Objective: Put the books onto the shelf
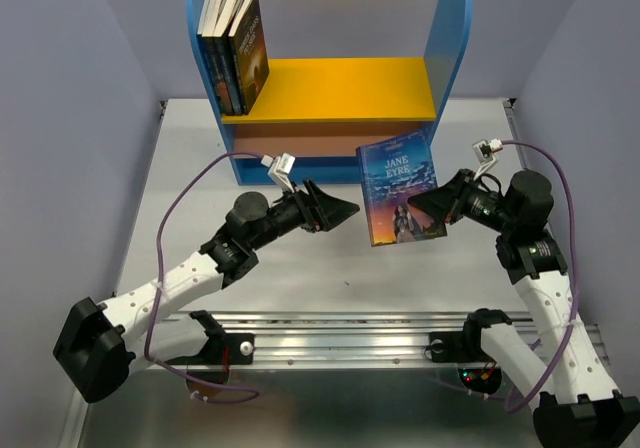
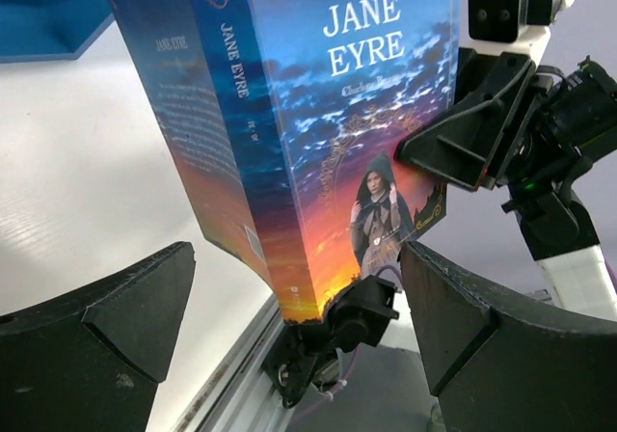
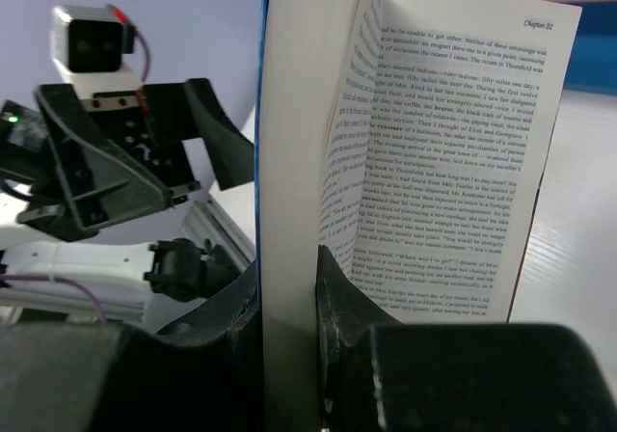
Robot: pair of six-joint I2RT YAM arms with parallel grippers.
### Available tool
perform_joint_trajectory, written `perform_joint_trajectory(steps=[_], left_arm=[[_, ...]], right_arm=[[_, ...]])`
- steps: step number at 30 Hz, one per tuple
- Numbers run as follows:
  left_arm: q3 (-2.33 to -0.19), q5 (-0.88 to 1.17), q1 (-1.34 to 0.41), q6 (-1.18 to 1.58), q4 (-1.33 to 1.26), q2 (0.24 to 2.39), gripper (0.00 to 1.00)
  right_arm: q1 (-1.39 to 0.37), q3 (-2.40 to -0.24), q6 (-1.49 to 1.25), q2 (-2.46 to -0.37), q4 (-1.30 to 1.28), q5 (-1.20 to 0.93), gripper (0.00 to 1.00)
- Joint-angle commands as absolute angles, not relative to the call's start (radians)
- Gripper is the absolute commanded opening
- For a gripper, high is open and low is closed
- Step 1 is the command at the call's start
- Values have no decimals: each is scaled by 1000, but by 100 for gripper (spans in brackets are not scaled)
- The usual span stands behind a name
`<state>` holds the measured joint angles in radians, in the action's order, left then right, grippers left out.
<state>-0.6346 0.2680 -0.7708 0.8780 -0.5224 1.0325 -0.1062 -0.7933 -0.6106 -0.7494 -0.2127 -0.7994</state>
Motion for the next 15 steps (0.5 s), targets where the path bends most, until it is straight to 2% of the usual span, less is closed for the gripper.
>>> perform_joint_trajectory(steps=[1, 15], left_arm=[[-650, 324, -770, 847, -591, 1017, 99], [-781, 402, -801, 842, -722, 1195, 99]], right_arm=[[-114, -891, -715, -726, 87, -922, 1], [-114, -867, -776, -723, 169, -994, 1]])
